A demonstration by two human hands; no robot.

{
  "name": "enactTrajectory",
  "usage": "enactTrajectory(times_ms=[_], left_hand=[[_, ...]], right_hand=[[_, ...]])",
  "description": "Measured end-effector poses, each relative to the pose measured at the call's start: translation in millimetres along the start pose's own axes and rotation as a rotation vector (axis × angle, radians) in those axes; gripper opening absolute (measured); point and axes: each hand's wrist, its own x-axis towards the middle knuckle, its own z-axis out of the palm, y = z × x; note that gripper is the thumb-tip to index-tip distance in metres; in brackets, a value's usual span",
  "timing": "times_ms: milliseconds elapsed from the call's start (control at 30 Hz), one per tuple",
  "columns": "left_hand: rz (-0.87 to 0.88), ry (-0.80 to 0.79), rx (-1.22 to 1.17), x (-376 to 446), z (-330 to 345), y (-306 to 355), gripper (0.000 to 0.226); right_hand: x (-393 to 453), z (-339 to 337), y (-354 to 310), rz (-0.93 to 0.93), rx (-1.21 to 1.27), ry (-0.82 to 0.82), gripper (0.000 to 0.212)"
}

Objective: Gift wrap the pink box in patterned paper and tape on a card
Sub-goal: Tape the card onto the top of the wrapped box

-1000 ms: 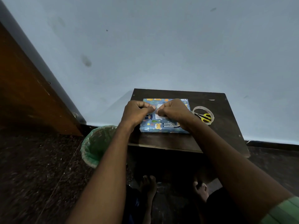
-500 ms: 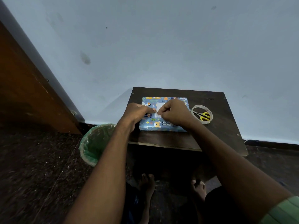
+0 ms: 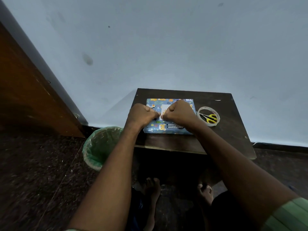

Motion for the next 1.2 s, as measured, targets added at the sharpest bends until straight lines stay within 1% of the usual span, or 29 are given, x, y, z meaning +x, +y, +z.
enactTrajectory(times_ms=[167,267,367,467,533,633,700,767,800,900,967,1200], left_hand=[[-0.008,0.06,0.105,-2,2,3,0.014],[-0.007,0.083,0.152,-3,3,3,0.016],[0.021,0.079,0.178,-3,3,2,0.016],[0.046,0.073,0.168,-2,3,1,0.016],[0.036,0.059,0.104,-1,4,0,0.013],[0.005,-0.005,-0.061,2,2,-3,0.009],[-0.029,-0.033,-0.152,4,0,-5,0.01],[-0.054,-0.054,-0.191,5,-1,-5,0.012],[-0.059,-0.055,-0.187,4,-2,-5,0.012],[-0.051,-0.032,-0.119,3,-1,-3,0.012],[-0.04,-0.017,-0.063,1,0,-1,0.013],[-0.026,0.018,0.047,2,2,1,0.014]], right_hand=[[2,-2,-7,0.054,-0.064,-0.014,0.027],[5,0,-11,0.064,-0.113,-0.017,0.021],[7,2,-15,0.062,-0.197,-0.012,0.021],[9,1,-15,0.047,-0.227,-0.012,0.023],[9,-3,-13,0.034,-0.224,-0.037,0.026],[10,-10,-11,0.003,-0.209,-0.115,0.029],[8,-16,-11,-0.004,-0.159,-0.176,0.023],[5,-20,-8,-0.006,-0.068,-0.206,0.015],[3,-22,-7,-0.008,-0.033,-0.207,0.013],[2,-25,-4,-0.016,0.027,-0.198,0.023],[2,-25,-4,-0.029,0.047,-0.189,0.024],[6,-21,0,-0.051,0.029,-0.167,0.008]])
